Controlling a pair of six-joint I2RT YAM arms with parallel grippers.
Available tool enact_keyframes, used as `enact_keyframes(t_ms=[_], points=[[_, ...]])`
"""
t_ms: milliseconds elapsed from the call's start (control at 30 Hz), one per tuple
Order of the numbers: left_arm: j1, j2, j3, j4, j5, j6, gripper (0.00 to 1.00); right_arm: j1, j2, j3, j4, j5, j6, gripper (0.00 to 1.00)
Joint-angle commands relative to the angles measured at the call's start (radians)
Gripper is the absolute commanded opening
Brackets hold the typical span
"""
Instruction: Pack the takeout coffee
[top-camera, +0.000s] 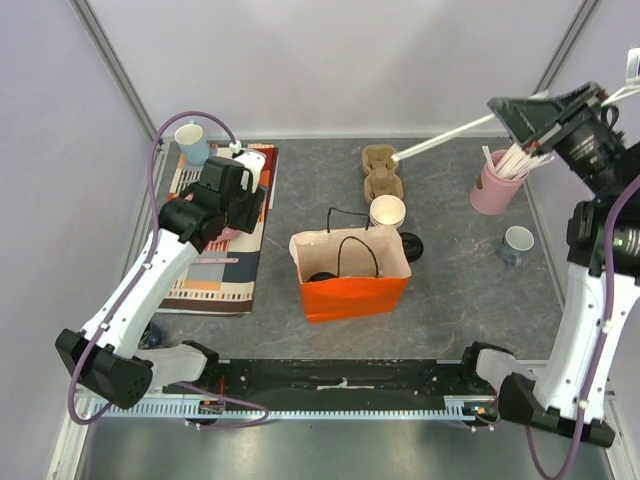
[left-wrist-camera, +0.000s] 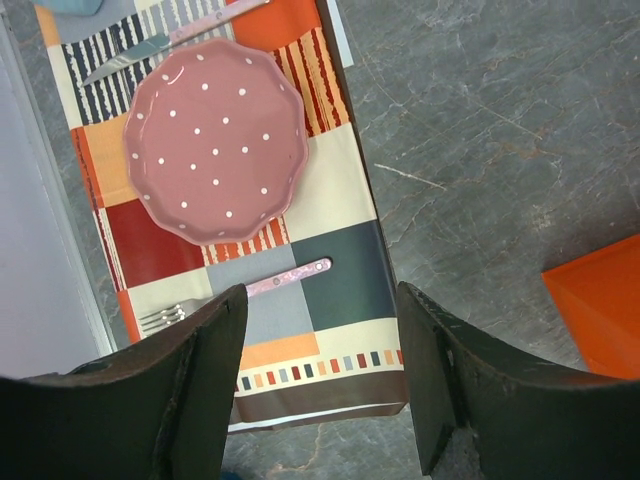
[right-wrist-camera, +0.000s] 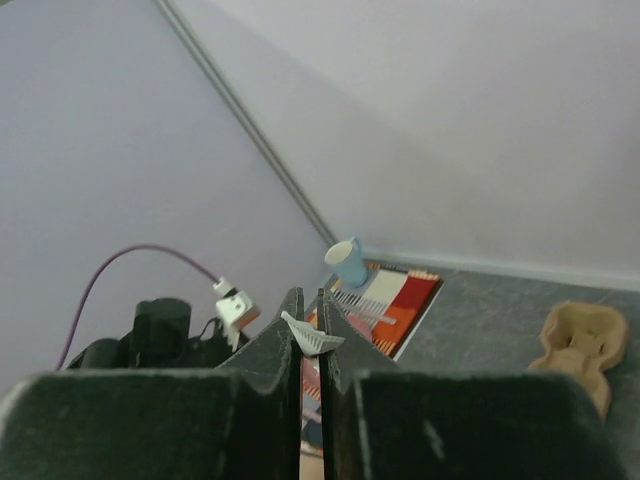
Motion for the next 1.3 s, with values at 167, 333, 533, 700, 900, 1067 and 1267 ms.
enact_keyframes(t_ms=[167,333,533,700,900,1067,1267], points=[[0.006,0.029,0.069,0.011,0.01,0.048,0.68,0.031,-0.221,-0.17,-0.379,-0.027,-0.17,0.0],[0.004,0.03,0.07,0.011,0.005,0.054,0.68,0.034,-0.244,-0.245,-0.453,-0.008,-0.252,0.0],[0.004,0.013,0.05,0.011,-0.001,0.059,0.68,0.043,-0.267,-0.326,-0.531,0.027,-0.386,0.0],[0.004,-0.001,0.04,0.009,-0.007,0.065,0.68,0.066,-0.262,-0.409,-0.433,0.01,-0.348,0.0],[0.004,-0.001,0.037,0.011,-0.013,0.066,0.68,0.162,-0.221,-0.368,-0.431,0.013,-0.358,0.0],[0.004,-0.007,0.024,0.014,-0.019,0.068,0.68,0.239,-0.21,-0.357,-0.443,0.068,-0.386,0.01],[0.004,-0.004,0.024,0.017,-0.025,0.069,0.68,0.331,-0.167,-0.328,-0.445,0.108,-0.4,0.45]])
